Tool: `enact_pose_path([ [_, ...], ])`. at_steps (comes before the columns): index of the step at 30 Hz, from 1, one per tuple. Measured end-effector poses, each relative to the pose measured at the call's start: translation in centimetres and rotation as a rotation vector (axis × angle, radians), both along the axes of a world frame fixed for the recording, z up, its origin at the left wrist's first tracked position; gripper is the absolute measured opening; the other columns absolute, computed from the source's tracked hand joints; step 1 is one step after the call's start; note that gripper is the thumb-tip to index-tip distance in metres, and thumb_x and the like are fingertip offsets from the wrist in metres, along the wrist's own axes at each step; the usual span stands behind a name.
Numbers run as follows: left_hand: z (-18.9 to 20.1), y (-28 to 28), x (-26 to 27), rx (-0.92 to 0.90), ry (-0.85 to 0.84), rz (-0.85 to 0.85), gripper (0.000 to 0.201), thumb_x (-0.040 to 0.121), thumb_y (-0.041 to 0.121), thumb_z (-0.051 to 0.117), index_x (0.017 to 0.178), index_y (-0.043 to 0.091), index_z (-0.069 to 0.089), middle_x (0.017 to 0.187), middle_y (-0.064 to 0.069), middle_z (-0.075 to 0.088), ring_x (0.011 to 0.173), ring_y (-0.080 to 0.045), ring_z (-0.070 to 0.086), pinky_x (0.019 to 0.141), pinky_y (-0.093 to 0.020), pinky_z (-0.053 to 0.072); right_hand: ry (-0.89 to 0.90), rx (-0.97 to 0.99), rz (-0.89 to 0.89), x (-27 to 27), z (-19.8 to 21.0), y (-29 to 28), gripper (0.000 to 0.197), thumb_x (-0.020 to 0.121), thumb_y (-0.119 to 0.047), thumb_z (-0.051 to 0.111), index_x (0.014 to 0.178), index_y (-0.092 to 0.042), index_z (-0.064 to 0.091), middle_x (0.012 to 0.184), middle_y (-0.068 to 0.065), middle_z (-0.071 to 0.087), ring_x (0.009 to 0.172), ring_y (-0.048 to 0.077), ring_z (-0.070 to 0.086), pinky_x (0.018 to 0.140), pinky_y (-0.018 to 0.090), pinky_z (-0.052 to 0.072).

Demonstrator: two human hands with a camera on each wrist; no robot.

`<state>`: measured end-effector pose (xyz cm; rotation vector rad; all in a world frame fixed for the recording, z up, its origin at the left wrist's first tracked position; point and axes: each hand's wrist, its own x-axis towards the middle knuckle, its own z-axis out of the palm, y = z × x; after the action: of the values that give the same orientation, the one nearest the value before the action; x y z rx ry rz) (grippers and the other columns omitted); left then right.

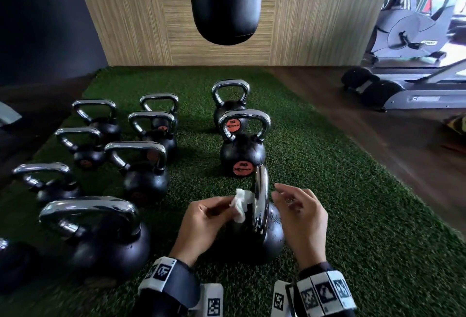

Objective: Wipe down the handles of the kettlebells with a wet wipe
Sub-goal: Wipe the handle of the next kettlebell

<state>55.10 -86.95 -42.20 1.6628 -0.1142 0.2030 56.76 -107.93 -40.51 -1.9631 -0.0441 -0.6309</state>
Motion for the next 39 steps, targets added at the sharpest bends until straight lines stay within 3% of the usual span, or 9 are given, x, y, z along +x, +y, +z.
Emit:
enact_pose_path([
  [6, 2.8, -1.4, 0.4, -0.158, -0.023, -0.04, 0.028, 0.069, 0.028, 0.086, 0.093, 0.015, 0.078, 0.092, -0.009, 0.08, 0.082, -0.017, 0.076, 0.075, -0.022, 0.059, 0.073, -0.051, 0.457, -0.8, 3.5, -0.4, 0.042, 0.075, -0.032, 0.085, 0.116, -0.031, 0.076, 0.104, -0.02, 0.074, 0.074, 0.008, 0.069, 0.07, 0.019, 0.055],
  [11, 4.4, -1.5, 0.0, -0.085, -0.049, -0.159, 0.022, 0.08, 0.024, 0.078, 0.1, 0.016, 0.082, 0.1, -0.002, 0.08, 0.096, -0.013, 0.076, 0.083, -0.018, 0.056, 0.109, 0.029, 0.484, -0.8, 3.5, -0.7, 0.045, 0.071, -0.039, 0.083, 0.115, -0.032, 0.076, 0.1, -0.019, 0.076, 0.081, 0.008, 0.073, 0.078, 0.026, 0.059],
  [18, 5.0, -0.8, 0.3, 0.062, -0.017, -0.3, 0.03, 0.098, 0.021, 0.058, 0.123, 0.026, 0.073, 0.122, 0.006, 0.074, 0.119, -0.009, 0.066, 0.102, -0.022, 0.049, 0.052, 0.069, 0.389, -0.4, 2.6, -1.6, 0.028, 0.081, -0.027, 0.084, 0.108, -0.031, 0.078, 0.089, -0.015, 0.078, 0.077, 0.004, 0.074, 0.067, 0.018, 0.057],
  [21, 2.3, 0.0, 1.3, 0.482, 0.113, -0.205, 0.066, 0.082, 0.023, 0.074, 0.142, 0.039, 0.053, 0.143, 0.015, 0.058, 0.132, -0.001, 0.051, 0.118, -0.032, 0.037, 0.041, 0.062, 0.333, -0.3, 2.5, -2.4, 0.033, 0.083, -0.024, 0.082, 0.093, -0.054, 0.074, 0.083, -0.014, 0.078, 0.073, 0.008, 0.074, 0.064, 0.026, 0.06],
  [23, -0.6, -0.2, 2.0, 0.858, 0.174, -0.342, 0.117, 0.069, 0.041, 0.086, 0.162, 0.031, 0.015, 0.168, 0.009, 0.021, 0.154, -0.008, 0.02, 0.126, -0.03, 0.019, 0.057, 0.034, 0.299, -0.3, 2.2, -2.9, 0.042, 0.084, -0.023, 0.08, 0.088, -0.063, 0.07, 0.08, -0.014, 0.077, 0.071, 0.015, 0.074, 0.065, 0.036, 0.062],
  [27, -6.1, -3.7, 2.9, 0.995, 0.208, -0.26, 0.156, 0.048, 0.087, 0.075, 0.158, 0.032, -0.022, 0.167, 0.01, -0.023, 0.153, -0.013, -0.018, 0.125, -0.041, -0.004, 0.142, -0.011, 0.178, 0.5, 0.2, -4.1, 0.007, 0.084, -0.029, 0.079, 0.088, -0.035, 0.078, 0.076, -0.01, 0.075, 0.062, 0.007, 0.068, 0.057, 0.033, 0.056],
  [29, -7.5, -5.1, 3.1, 0.95, 0.078, -0.135, 0.141, 0.06, 0.089, 0.062, 0.161, 0.021, -0.008, 0.17, -0.001, -0.008, 0.156, -0.018, -0.01, 0.127, -0.038, -0.007, 0.188, 0.017, 0.14, 0.8, -0.7, -4.3, 0.008, 0.085, -0.031, 0.077, 0.089, -0.023, 0.077, 0.07, -0.002, 0.073, 0.057, 0.007, 0.057, 0.056, 0.028, 0.044],
  [34, -8.7, -4.1, 4.2, 0.825, -0.119, -0.137, 0.114, 0.071, 0.068, 0.068, 0.157, 0.008, 0.024, 0.158, -0.01, 0.03, 0.15, -0.027, 0.025, 0.125, -0.043, 0.022, 0.261, 0.101, 0.053, 1.1, -1.8, -4.3, 0.017, 0.083, -0.026, 0.082, 0.093, -0.037, 0.074, 0.07, -0.011, 0.075, 0.054, 0.002, 0.06, 0.053, 0.02, 0.046],
  [39, -6.8, -0.6, 6.6, 0.638, -0.097, -0.421, 0.103, 0.066, 0.049, 0.09, 0.137, 0.064, 0.017, 0.138, 0.015, 0.048, 0.13, 0.005, 0.046, 0.116, -0.022, 0.037, 0.342, 0.047, -0.041, 1.5, -2.5, -3.7, 0.016, 0.082, -0.031, 0.082, 0.092, -0.029, 0.069, 0.071, -0.012, 0.074, 0.051, -0.008, 0.06, 0.043, 0.006, 0.038],
])
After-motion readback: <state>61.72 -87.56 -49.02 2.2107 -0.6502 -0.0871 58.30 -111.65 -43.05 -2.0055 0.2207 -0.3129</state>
